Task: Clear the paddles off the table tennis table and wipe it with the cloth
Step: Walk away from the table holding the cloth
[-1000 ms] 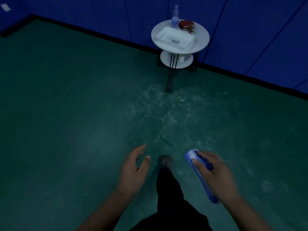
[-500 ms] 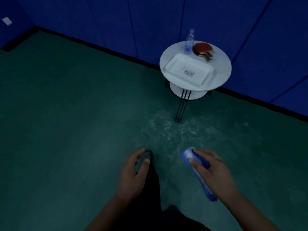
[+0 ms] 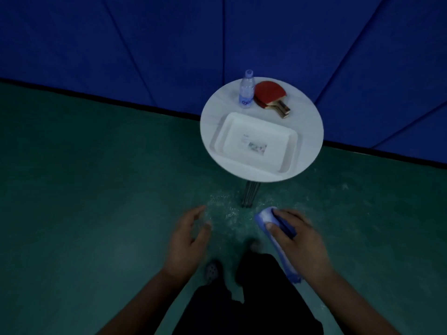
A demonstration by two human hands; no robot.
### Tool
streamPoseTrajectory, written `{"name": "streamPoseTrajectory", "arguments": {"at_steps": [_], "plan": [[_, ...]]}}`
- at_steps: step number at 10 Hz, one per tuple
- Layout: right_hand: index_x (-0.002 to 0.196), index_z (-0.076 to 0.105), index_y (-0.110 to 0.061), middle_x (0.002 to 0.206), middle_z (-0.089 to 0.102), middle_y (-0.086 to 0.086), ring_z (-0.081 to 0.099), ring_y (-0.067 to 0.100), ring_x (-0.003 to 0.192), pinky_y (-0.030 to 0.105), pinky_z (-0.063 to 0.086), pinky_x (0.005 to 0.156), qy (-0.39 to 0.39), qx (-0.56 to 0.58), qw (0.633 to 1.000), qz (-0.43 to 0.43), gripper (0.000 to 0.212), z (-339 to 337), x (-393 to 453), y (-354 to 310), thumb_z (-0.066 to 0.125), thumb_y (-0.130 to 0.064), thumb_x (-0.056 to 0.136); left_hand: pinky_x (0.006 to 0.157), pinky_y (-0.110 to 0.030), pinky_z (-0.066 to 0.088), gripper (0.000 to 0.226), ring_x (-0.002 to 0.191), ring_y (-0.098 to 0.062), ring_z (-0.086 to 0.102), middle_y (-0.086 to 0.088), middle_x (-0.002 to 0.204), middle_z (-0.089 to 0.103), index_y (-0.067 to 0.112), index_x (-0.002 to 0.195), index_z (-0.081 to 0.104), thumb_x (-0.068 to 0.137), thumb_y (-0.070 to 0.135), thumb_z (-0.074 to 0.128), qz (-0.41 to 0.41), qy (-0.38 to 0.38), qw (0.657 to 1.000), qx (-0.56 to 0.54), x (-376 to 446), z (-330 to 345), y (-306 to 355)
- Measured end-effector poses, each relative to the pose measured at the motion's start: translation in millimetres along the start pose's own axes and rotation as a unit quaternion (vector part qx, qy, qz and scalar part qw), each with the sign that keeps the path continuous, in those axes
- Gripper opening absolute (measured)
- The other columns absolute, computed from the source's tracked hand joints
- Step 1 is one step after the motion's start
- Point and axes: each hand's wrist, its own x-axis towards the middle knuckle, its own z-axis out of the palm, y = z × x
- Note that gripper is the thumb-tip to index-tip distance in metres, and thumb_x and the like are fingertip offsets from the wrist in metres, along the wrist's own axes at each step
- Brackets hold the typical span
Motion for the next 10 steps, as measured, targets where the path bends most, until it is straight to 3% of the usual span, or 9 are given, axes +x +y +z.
{"name": "streamPoseTrajectory", "arguments": {"at_steps": [2, 3, 4, 5, 6, 7, 8, 9, 10], "plan": [[0.125, 0.07, -0.025, 0.128, 0.056, -0.012, 0.056, 0.003, 0.11, 0.011, 0.036, 0.093, 0.025, 0.031, 0.999, 0.032, 0.04, -1, 131, -8, 0.074, -0.04, 0.088, 0.101, -0.03, 0.048, 0.035, 0.115, -0.004, 0.06, 0.023, 0.123, 0.061, 0.042, 0.121, 0.057, 0.086, 0.045, 0.057, -0.009, -0.029, 0.999, 0.012, 128, 52, 6], [0.123, 0.071, -0.022, 0.125, 0.056, -0.011, 0.057, 0.005, 0.109, -0.002, 0.029, 0.089, 0.03, 0.035, 0.998, 0.042, 0.039, 14, 202, 0, 0.076, -0.038, 0.087, 0.102, -0.038, 0.048, 0.039, 0.118, -0.009, 0.06, 0.012, 0.126, 0.062, 0.035, 0.125, 0.059, 0.087, 0.045, 0.057, -0.012, -0.029, 0.999, 0.018, 175, 79, 2], [0.125, 0.07, -0.019, 0.127, 0.056, -0.005, 0.059, 0.015, 0.113, 0.01, 0.034, 0.096, 0.027, 0.036, 0.996, 0.074, 0.04, 37, 268, 12, 0.075, -0.035, 0.088, 0.102, -0.026, 0.045, 0.037, 0.118, -0.007, 0.059, 0.01, 0.126, 0.063, 0.04, 0.122, 0.058, 0.086, 0.045, 0.056, -0.028, -0.05, 0.998, 0.026, 217, 102, -5], [0.128, 0.068, -0.019, 0.132, 0.056, 0.003, 0.058, 0.021, 0.118, 0.021, 0.037, 0.101, 0.046, 0.033, 0.991, 0.118, 0.042, 66, 326, 25, 0.072, -0.037, 0.09, 0.087, -0.006, 0.04, 0.035, 0.1, 0.007, 0.06, 0.009, 0.114, 0.064, 0.043, 0.12, 0.058, 0.084, 0.043, 0.057, -0.036, -0.077, 0.996, 0.024, 254, 121, -15], [0.132, 0.065, -0.017, 0.136, 0.053, 0.006, 0.057, 0.026, 0.119, 0.03, 0.042, 0.103, 0.057, 0.016, 0.987, 0.152, 0.044, 97, 376, 35, 0.067, -0.038, 0.093, 0.078, -0.001, 0.038, 0.035, 0.082, 0.016, 0.056, 0.007, 0.116, 0.063, 0.039, 0.121, 0.058, 0.086, 0.039, 0.058, -0.023, -0.113, 0.993, 0.035, 288, 134, -32], [0.133, 0.063, -0.016, 0.139, 0.05, 0.009, 0.056, 0.032, 0.119, 0.038, 0.045, 0.101, 0.111, 0.004, 0.977, 0.184, 0.043, 127, 412, 41, 0.065, -0.036, 0.094, 0.076, -0.002, 0.039, 0.04, 0.092, 0.012, 0.058, 0.002, 0.12, 0.062, 0.026, 0.126, 0.062, 0.087, 0.037, 0.058, -0.018, -0.135, 0.989, 0.051, 315, 141, -52], [0.137, 0.058, -0.015, 0.146, 0.044, 0.01, 0.049, 0.034, 0.125, 0.04, 0.04, 0.107, 0.138, 0.01, 0.969, 0.206, 0.045, 150, 430, 41, 0.061, -0.035, 0.097, 0.092, -0.017, 0.046, 0.042, 0.114, -0.006, 0.059, 0.001, 0.123, 0.062, 0.019, 0.127, 0.063, 0.089, 0.036, 0.059, -0.027, -0.154, 0.986, 0.056, 331, 141, -68], [0.146, 0.049, -0.015, 0.16, 0.031, 0.007, 0.038, 0.031, 0.138, 0.037, 0.03, 0.115, 0.115, 0.0, 0.97, 0.213, 0.048, 162, 434, 46, 0.053, -0.032, 0.102, 0.101, -0.033, 0.047, 0.041, 0.119, -0.012, 0.058, 0.003, 0.125, 0.061, 0.017, 0.127, 0.062, 0.09, 0.033, 0.06, -0.019, -0.17, 0.983, 0.065, 337, 138, -74], [0.15, 0.044, -0.013, 0.164, 0.024, 0.006, 0.034, 0.028, 0.144, 0.034, 0.027, 0.117, 0.054, -0.025, 0.973, 0.221, 0.051, 148, 429, 48, 0.052, -0.027, 0.102, 0.1, -0.039, 0.048, 0.04, 0.119, -0.013, 0.058, 0.004, 0.125, 0.061, 0.016, 0.127, 0.062, 0.09, 0.03, 0.061, -0.009, -0.157, 0.985, 0.069, 341, 131, -70]]}}
